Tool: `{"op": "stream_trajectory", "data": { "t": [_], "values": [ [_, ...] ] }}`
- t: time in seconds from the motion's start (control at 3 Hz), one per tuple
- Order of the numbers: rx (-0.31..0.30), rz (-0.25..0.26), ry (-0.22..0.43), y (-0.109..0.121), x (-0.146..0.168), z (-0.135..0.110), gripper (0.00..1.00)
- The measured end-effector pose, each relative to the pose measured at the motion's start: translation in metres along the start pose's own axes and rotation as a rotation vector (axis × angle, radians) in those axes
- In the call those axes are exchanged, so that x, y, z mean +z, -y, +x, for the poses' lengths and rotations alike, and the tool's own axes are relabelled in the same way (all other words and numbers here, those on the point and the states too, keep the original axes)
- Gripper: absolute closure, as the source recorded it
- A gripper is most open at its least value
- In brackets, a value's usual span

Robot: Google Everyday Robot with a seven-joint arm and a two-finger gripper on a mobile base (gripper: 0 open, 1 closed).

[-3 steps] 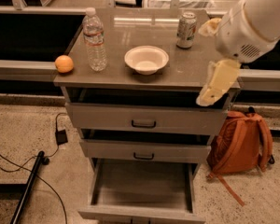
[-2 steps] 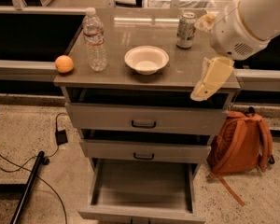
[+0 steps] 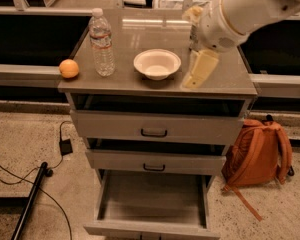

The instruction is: Place water bottle into bottom drawer

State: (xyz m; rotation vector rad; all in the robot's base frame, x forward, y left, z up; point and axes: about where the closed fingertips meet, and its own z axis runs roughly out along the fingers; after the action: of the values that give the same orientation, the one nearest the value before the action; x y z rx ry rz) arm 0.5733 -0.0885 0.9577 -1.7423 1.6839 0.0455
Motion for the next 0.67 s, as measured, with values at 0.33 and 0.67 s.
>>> {"op": "stream_trajectory", "data": {
  "t": [0.33,0.67],
  "values": [
    [-0.056,0.035,0.143,0.053,0.049,-0.031,0.0],
    [-0.029,0.061,0.295,0.09,0.093,-0.056,0.0]
  ]
}}
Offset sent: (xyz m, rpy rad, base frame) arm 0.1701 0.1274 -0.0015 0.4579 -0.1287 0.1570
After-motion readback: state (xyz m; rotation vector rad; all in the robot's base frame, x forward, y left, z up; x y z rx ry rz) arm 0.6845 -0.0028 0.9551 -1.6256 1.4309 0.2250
